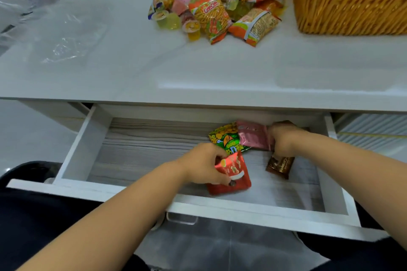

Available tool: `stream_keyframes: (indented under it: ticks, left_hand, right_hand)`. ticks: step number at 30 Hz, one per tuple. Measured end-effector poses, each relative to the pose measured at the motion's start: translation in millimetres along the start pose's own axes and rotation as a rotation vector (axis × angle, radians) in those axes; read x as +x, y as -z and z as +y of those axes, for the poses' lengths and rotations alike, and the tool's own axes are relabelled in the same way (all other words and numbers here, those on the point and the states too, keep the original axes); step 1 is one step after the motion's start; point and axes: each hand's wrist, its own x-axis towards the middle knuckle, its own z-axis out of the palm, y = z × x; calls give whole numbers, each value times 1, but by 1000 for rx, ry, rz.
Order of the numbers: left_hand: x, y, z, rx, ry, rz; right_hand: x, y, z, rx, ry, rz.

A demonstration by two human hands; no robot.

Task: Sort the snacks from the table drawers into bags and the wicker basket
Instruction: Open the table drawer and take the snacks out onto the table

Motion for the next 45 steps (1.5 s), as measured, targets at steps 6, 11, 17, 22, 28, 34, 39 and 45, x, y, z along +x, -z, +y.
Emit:
stream_keyframes:
  ticks: [6,11,17,22,28,34,39,45]
  left_hand:
    - [19,11,-12,-282,195,279]
    - [32,9,4,-363,245,190]
    - [23,9,10,-435,341,216]
    - [-13,27,10,-337,266,302]
    - [-76,58,17,-389,109,405]
    - [-79,110,19,-638,78,870]
    - [1,168,-10,-1008,258,1116]
    - [65,186,-10,-628,482,1250]
  right_hand:
    - [6,10,2,111,35,50]
    - [9,-2,-5,385,251,194]
    - [10,2,-16,396,265,170]
    - [13,-5,-25,353,179,131]
    - [-4,7,-28,336,303,179]
    - [-37,41,-38,341,489,138]
    - [-65,72,-46,604,547,202]
    - [-58,93,-43,1031,403,403]
